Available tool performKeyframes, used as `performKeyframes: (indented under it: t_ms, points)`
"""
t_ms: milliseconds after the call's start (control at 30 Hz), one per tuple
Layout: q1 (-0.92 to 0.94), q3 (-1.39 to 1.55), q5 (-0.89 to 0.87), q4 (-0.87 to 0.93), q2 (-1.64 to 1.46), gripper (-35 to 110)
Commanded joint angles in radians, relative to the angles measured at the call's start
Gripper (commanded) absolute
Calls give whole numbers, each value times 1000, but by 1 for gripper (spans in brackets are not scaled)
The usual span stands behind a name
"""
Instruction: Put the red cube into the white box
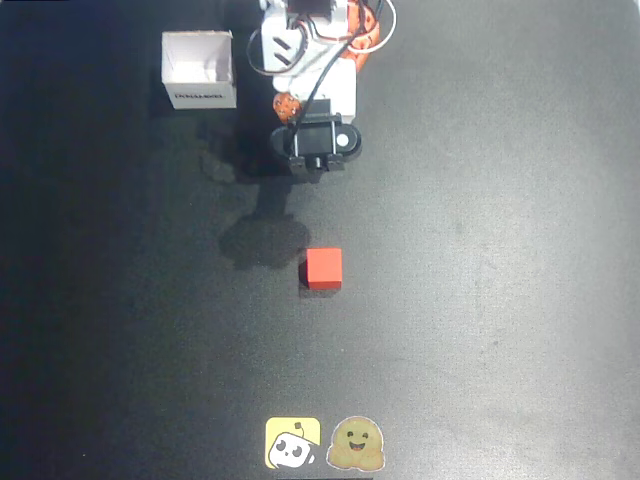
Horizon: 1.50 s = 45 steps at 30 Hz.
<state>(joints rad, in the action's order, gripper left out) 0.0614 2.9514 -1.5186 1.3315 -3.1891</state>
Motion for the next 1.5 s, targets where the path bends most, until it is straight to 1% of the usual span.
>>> performKeyframes:
  t_ms: [0,567,833,933,1100,1167,1467]
  points:
    - [9,2,0,8,-6,0]
    - [5,2,-15,9,-6,1]
    - [-5,-109,-17,61,6,1]
    - [-2,-192,-15,57,118,0]
    - [-6,-469,-14,52,515,0]
    - [-12,-557,-14,52,630,0]
    - [-58,-816,-48,-17,996,3]
